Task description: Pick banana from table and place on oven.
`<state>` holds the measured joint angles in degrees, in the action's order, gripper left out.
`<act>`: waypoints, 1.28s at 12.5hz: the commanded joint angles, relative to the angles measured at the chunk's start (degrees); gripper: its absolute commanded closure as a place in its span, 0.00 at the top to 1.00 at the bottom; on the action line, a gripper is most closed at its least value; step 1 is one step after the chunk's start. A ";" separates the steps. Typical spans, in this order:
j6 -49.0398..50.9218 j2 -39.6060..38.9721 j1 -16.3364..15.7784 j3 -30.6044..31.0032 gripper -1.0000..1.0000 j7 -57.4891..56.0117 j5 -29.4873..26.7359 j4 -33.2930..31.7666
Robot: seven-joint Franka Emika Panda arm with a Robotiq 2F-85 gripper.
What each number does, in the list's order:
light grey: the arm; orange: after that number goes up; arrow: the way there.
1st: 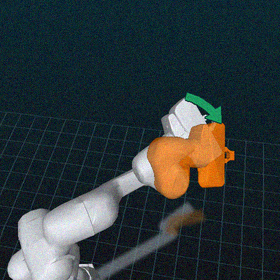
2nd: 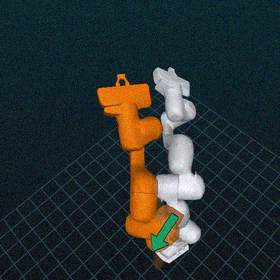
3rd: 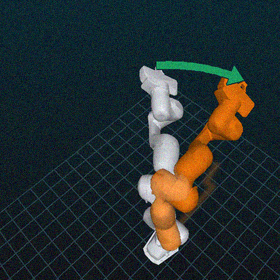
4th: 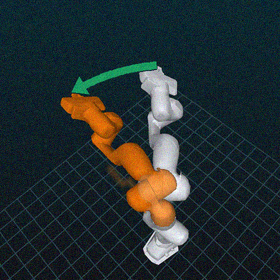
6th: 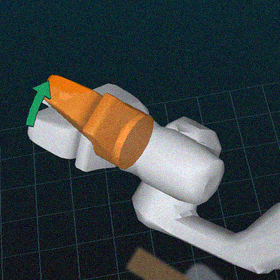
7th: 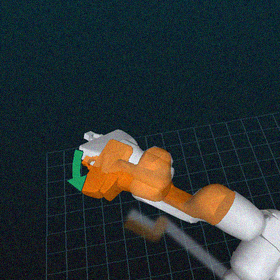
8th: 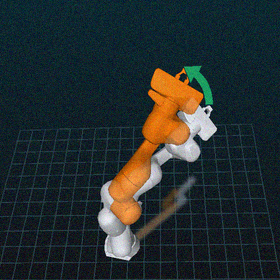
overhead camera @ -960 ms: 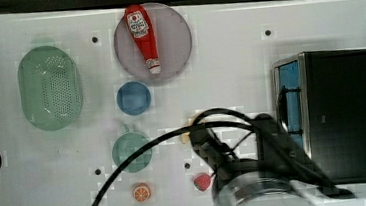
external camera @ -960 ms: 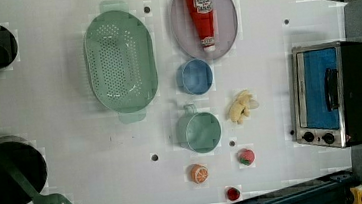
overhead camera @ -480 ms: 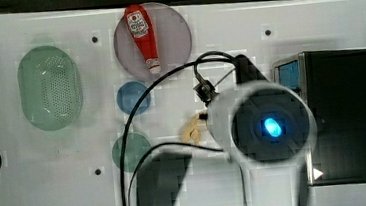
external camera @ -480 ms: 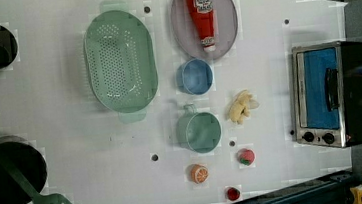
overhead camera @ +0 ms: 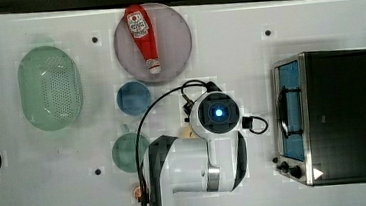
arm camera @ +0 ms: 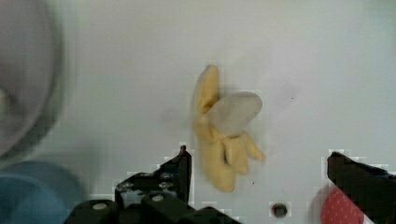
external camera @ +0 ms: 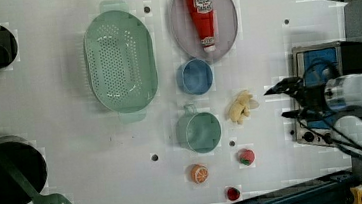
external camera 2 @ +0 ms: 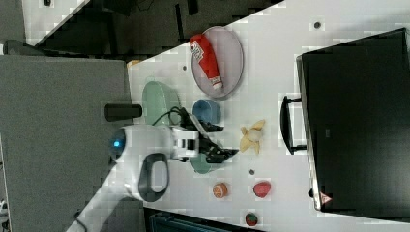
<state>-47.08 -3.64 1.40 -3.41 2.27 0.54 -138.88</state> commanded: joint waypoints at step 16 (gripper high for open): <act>-24.15 -16.30 -0.75 1.27 0.29 -1.37 0.58 -1.36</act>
<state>-71.40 -21.98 0.31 -1.79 2.24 1.94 -140.33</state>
